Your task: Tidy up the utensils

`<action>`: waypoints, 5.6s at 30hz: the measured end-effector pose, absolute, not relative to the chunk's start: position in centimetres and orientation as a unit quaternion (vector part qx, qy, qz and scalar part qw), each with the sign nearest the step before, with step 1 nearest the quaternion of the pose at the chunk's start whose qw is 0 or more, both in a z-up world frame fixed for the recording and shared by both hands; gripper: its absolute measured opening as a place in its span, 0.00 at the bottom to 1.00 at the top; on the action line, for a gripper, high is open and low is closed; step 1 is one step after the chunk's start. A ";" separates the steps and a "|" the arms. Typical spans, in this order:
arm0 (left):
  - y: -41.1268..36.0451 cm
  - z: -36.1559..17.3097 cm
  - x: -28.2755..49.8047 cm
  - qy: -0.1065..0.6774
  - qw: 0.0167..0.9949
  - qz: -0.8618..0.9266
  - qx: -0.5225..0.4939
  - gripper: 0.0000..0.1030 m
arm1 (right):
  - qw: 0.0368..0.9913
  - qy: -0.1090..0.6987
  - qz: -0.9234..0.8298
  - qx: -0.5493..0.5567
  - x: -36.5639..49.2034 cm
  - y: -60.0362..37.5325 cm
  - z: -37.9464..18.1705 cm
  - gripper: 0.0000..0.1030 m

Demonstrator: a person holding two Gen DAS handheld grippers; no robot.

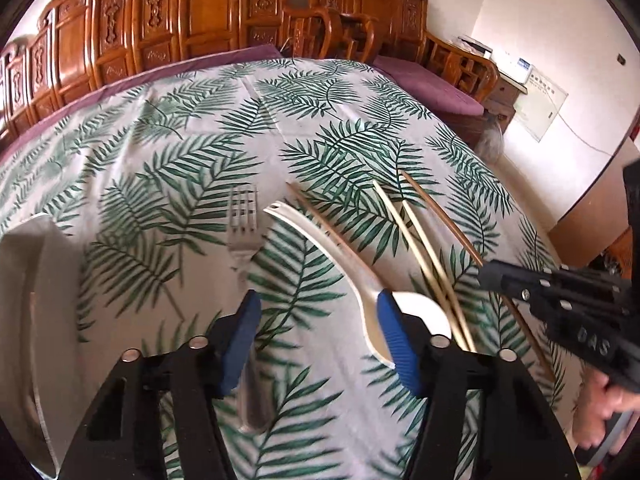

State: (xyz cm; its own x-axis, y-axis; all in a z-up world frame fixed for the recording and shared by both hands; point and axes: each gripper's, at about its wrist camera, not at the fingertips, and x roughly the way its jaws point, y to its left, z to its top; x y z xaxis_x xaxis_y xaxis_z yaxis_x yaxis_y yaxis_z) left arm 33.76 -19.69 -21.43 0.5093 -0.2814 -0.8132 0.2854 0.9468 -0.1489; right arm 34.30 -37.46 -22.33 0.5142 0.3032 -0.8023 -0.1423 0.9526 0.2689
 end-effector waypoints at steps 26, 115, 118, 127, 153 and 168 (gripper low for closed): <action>-22.5 -24.3 36.3 0.505 0.845 -0.174 -0.017 0.11 | 0.866 0.471 0.130 0.106 34.6 -39.0 -22.4 0.06; 6.2 -14.9 27.1 0.435 0.898 -0.067 0.004 0.04 | 0.838 0.456 0.297 -0.031 30.6 -9.4 -17.0 0.06; 7.2 -14.4 26.3 0.430 0.901 -0.062 0.000 0.05 | 0.837 0.457 0.299 -0.030 31.0 -8.2 -16.9 0.06; 10.5 -12.9 24.4 0.420 0.907 -0.033 -0.019 0.19 | 0.827 0.478 0.295 -0.007 33.2 -5.4 -17.2 0.06; 13.1 -9.4 23.5 0.399 0.916 -0.021 -0.033 0.35 | 0.814 0.514 0.268 0.025 37.4 -1.4 -19.3 0.09; 9.1 -8.9 24.2 0.393 0.919 -0.040 -0.023 0.35 | 0.839 0.467 0.280 -0.007 33.2 -9.6 -15.3 0.09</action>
State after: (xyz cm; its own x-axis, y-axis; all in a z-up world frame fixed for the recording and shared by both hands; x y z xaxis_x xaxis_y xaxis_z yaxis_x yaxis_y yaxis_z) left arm 24.25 9.14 -8.94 0.6885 -0.0909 -0.7195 0.0543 0.9958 -0.0739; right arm 33.20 -9.65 -15.26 0.4075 0.4626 -0.7874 -0.4755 0.8436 0.2495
